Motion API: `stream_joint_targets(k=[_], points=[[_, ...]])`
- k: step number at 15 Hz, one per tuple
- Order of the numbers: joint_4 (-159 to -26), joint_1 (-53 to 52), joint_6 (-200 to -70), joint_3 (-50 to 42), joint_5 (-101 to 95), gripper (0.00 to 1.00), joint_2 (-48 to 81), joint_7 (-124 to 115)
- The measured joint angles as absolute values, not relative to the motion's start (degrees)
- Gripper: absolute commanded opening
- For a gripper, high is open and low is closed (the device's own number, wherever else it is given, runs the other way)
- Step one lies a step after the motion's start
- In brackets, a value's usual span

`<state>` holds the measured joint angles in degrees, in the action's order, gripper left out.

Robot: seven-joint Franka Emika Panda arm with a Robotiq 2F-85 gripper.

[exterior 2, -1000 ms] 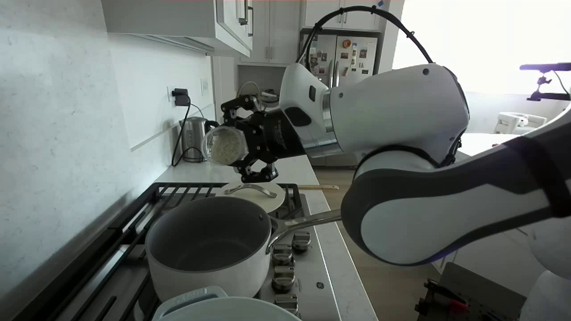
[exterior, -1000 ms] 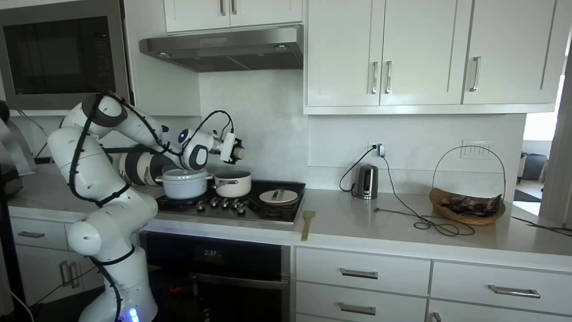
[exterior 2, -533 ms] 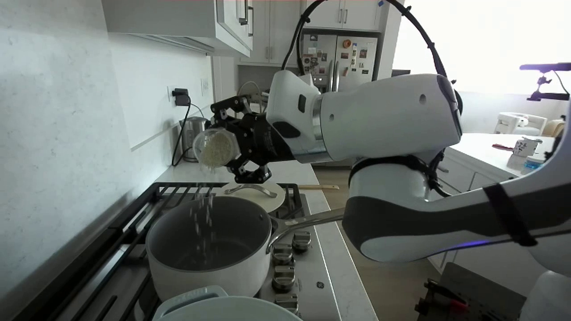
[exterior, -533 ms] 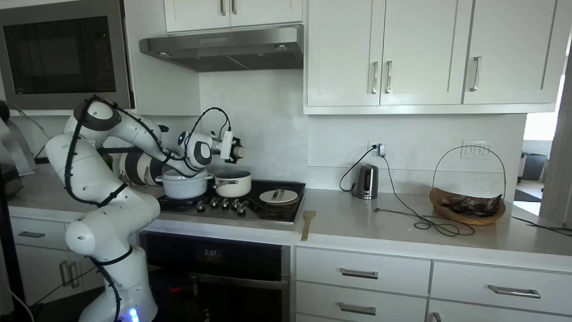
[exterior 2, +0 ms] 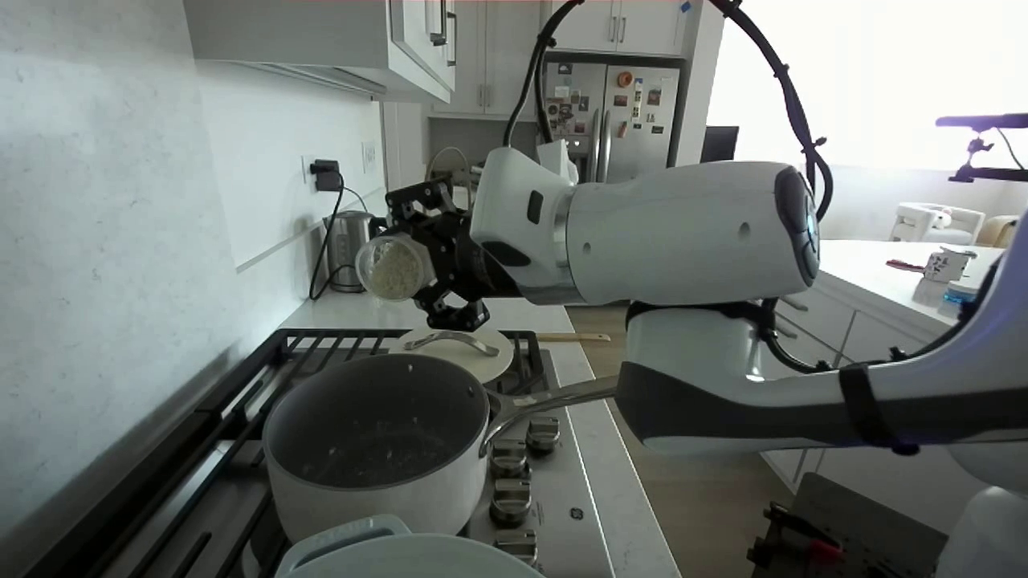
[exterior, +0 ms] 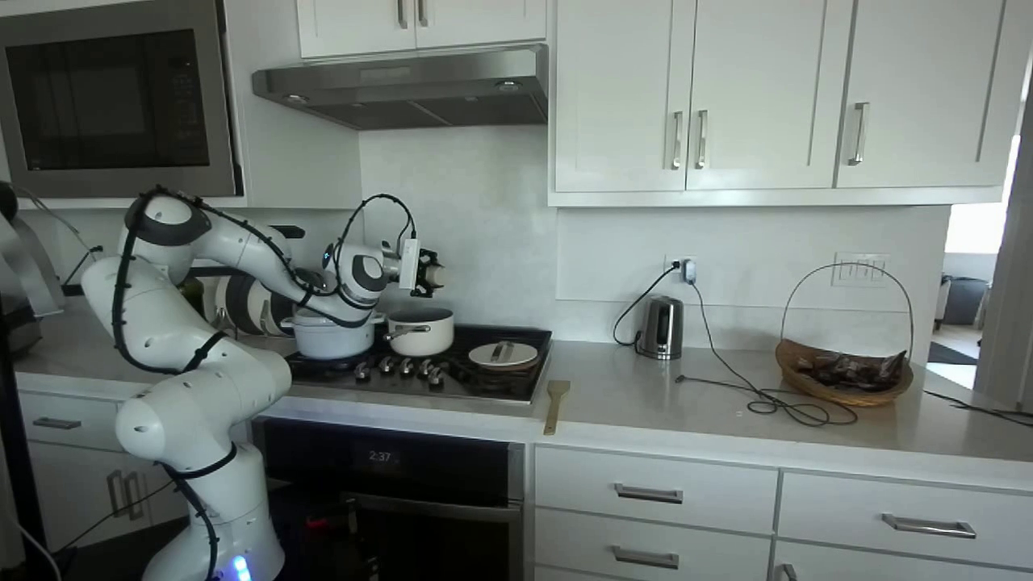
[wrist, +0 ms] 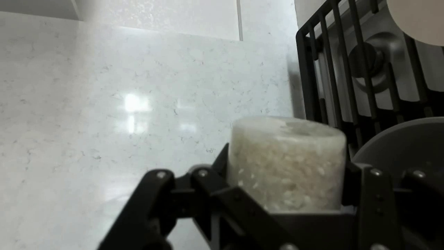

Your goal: Empty the cup into the pot

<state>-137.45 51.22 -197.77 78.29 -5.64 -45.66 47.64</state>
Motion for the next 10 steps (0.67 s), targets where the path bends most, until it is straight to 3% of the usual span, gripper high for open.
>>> stream_joint_targets(k=[10], points=[[-137.52, 54.36, -197.77, 78.37, -12.04, 0.32, -53.62, 39.56]])
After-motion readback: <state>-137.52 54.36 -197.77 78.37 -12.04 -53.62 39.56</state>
